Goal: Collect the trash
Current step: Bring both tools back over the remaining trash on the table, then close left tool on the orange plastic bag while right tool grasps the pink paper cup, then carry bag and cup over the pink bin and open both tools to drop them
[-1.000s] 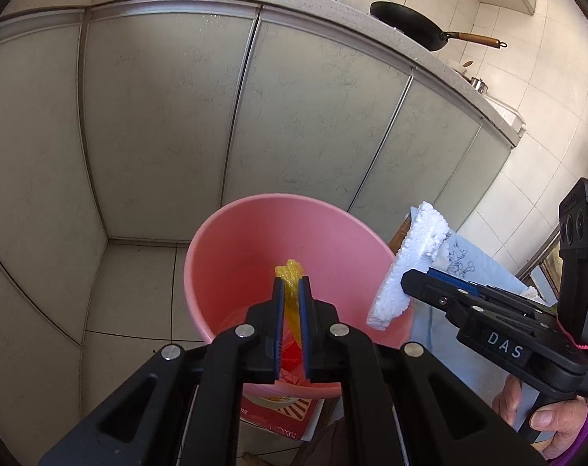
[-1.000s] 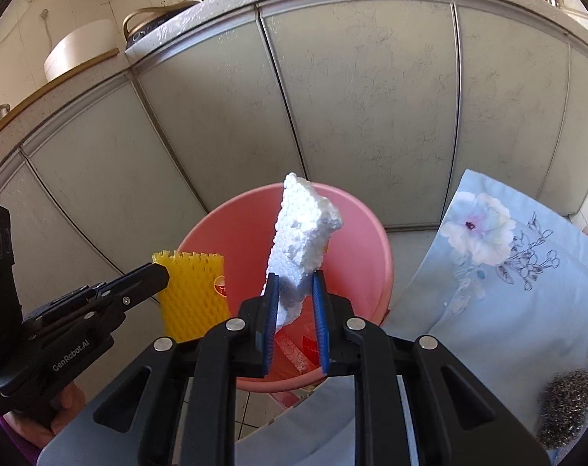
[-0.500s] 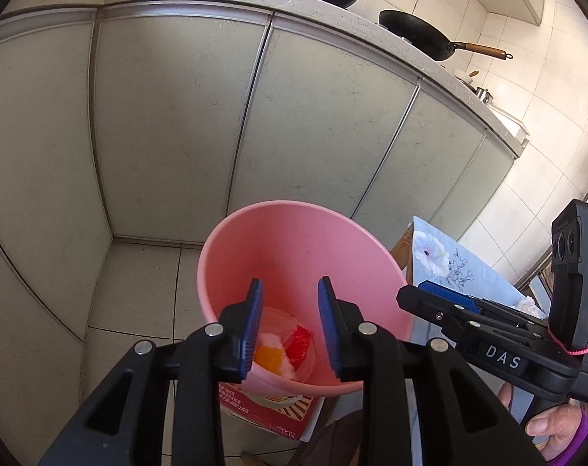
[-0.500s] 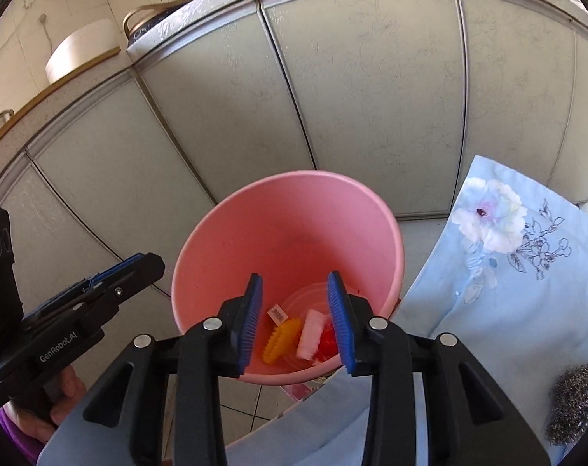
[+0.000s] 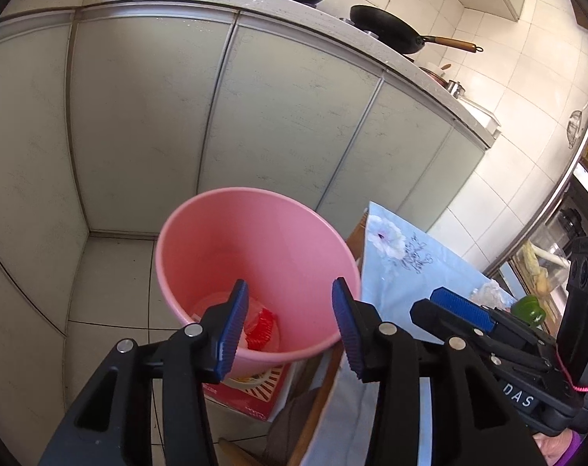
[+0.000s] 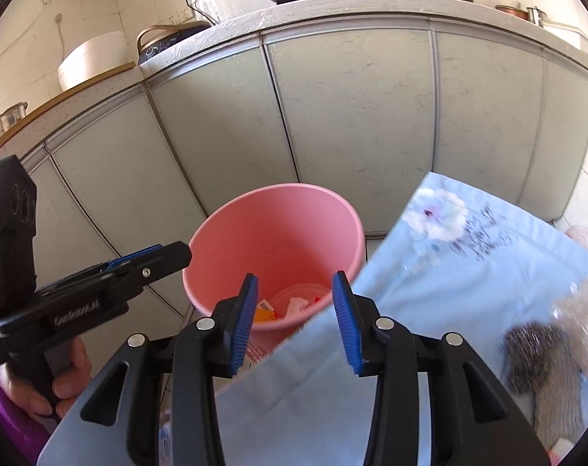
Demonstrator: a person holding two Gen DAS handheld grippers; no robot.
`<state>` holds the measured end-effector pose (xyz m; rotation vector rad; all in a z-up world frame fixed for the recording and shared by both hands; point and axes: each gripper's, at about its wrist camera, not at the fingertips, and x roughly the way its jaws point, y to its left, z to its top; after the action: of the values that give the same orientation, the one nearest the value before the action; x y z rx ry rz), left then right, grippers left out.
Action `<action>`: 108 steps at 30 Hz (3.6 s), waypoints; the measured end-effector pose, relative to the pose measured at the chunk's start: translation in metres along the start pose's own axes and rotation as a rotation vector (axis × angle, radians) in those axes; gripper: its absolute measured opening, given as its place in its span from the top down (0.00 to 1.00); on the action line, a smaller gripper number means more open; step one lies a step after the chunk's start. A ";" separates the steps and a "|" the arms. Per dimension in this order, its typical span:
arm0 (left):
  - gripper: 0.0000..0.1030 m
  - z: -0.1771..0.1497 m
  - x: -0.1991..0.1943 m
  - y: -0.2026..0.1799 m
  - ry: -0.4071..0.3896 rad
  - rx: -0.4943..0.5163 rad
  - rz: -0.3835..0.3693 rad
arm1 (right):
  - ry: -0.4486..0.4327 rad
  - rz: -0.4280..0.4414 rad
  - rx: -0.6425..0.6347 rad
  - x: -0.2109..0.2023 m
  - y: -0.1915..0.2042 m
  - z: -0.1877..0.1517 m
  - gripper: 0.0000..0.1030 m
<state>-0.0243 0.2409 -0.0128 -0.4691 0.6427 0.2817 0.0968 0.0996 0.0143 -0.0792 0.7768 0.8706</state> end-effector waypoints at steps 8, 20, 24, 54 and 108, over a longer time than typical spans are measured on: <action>0.57 -0.017 -0.008 -0.031 0.033 0.019 -0.095 | -0.035 -0.076 0.018 -0.058 -0.019 -0.032 0.60; 0.57 -0.038 -0.022 -0.090 0.043 0.132 -0.206 | -0.144 -0.243 0.152 -0.146 -0.080 -0.060 0.60; 0.57 -0.045 -0.017 -0.106 0.081 0.177 -0.243 | -0.159 -0.305 0.200 -0.165 -0.104 -0.071 0.50; 0.80 -0.129 0.050 -0.217 0.384 0.485 -0.275 | -0.098 -0.309 0.453 -0.195 -0.164 -0.156 0.49; 0.98 -0.045 0.000 -0.083 0.088 0.190 -0.180 | -0.091 0.002 0.400 -0.125 -0.110 -0.062 0.96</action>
<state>-0.0145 0.1472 -0.0174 -0.3547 0.7009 0.0287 0.0906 -0.0778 0.0231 0.3127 0.8523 0.7017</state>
